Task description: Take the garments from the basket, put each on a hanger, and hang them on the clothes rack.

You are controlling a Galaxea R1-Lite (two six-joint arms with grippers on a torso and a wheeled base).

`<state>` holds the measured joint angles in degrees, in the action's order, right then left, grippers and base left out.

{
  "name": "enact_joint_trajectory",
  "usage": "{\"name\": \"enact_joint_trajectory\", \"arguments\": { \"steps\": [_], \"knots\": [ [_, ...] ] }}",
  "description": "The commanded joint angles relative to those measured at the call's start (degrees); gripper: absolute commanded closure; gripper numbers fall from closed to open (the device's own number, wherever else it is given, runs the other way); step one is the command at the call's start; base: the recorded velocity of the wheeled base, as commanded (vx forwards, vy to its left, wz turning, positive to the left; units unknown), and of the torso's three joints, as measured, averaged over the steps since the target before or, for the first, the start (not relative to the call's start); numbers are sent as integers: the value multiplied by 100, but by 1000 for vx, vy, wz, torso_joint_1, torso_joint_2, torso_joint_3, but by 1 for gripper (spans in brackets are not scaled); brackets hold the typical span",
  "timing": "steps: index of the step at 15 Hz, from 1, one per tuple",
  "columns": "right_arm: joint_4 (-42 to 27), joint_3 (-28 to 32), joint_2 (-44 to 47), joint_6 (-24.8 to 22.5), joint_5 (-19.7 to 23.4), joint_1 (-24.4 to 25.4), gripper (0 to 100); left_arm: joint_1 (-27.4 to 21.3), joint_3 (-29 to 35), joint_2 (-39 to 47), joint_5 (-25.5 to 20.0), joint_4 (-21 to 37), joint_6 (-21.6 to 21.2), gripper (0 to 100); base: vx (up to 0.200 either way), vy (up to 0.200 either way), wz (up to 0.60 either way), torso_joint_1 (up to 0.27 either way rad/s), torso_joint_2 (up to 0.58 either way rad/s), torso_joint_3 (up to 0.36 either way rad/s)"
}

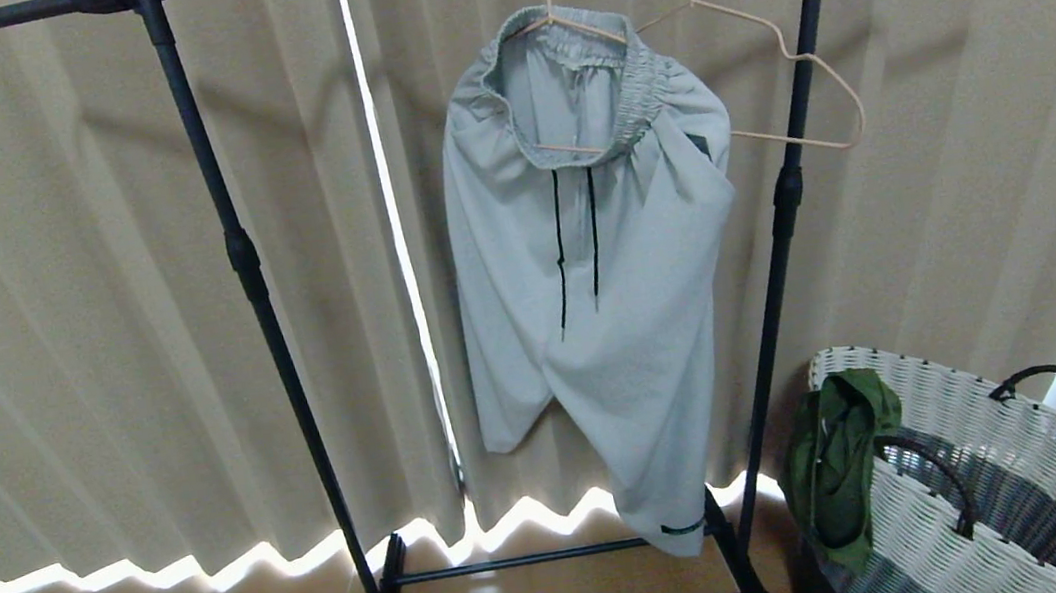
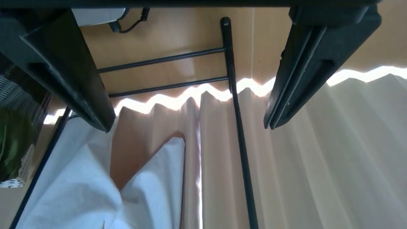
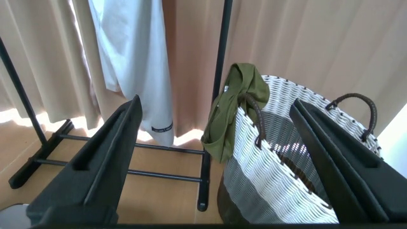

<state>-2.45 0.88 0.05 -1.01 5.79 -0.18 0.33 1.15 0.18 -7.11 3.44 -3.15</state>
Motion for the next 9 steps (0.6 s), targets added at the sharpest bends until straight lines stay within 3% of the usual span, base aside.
{"name": "enact_joint_trajectory", "arguments": {
  "steps": [1, 9],
  "knots": [
    [-1, 0, -5, -4, 1, 1, 0, 2, 8, 8, -1, -1, -2, 0, 0, -200, 0, -2, 2, 7],
    [-1, 0, -5, -4, 1, 1, 0, 2, 0, 8, -19, -1, -2, 0, 0, -200, 0, 1, 2, 3]
  ]
}}
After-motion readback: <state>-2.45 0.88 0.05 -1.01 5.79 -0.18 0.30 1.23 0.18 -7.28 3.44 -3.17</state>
